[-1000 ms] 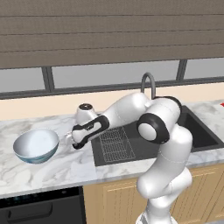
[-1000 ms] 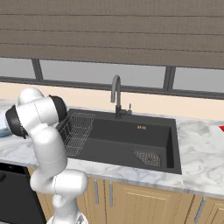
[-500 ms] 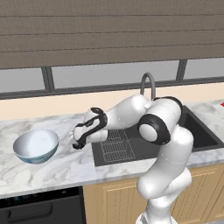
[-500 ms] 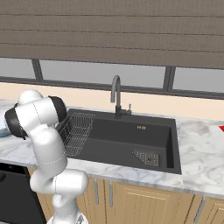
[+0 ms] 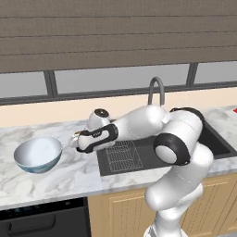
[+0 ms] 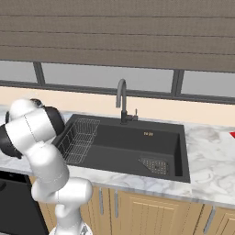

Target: Pick the mug and place it in the sink. Pick the bowl and place it in the open cabinet and then close the cabinet.

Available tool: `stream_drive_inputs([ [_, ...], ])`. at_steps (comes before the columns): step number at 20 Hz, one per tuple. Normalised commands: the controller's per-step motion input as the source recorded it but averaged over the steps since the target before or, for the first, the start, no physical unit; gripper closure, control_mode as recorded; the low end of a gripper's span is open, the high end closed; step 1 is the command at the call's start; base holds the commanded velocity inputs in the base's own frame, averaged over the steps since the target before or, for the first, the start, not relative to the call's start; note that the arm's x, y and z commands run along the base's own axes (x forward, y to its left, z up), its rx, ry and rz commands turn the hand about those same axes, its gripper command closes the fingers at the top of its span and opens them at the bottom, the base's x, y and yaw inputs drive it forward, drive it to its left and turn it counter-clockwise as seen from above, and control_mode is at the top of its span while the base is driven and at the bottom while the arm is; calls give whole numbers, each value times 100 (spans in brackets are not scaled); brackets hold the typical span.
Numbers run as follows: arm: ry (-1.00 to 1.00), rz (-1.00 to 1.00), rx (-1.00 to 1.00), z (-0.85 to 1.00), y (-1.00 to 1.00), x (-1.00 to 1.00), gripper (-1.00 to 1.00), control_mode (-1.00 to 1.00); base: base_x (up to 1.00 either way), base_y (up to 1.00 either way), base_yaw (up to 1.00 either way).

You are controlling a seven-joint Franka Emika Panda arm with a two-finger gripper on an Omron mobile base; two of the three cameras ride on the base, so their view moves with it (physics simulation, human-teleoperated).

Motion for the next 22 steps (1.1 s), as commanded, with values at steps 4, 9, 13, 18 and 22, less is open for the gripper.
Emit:
stream_drive_inputs([
  [4,26,-28,0,79,0,0,100,-100,0,0,0],
  [9,30,-39,0,54,-15,0,100,-100,0,0,0],
  [13,-5,-10,-14,0,-51,-27,100,-100,0,0,0],
  [18,-16,1,-6,0,-84,-47,100,-100,0,0,0],
  [22,-12,11,8,0,-100,-41,100,-100,0,0,0],
])
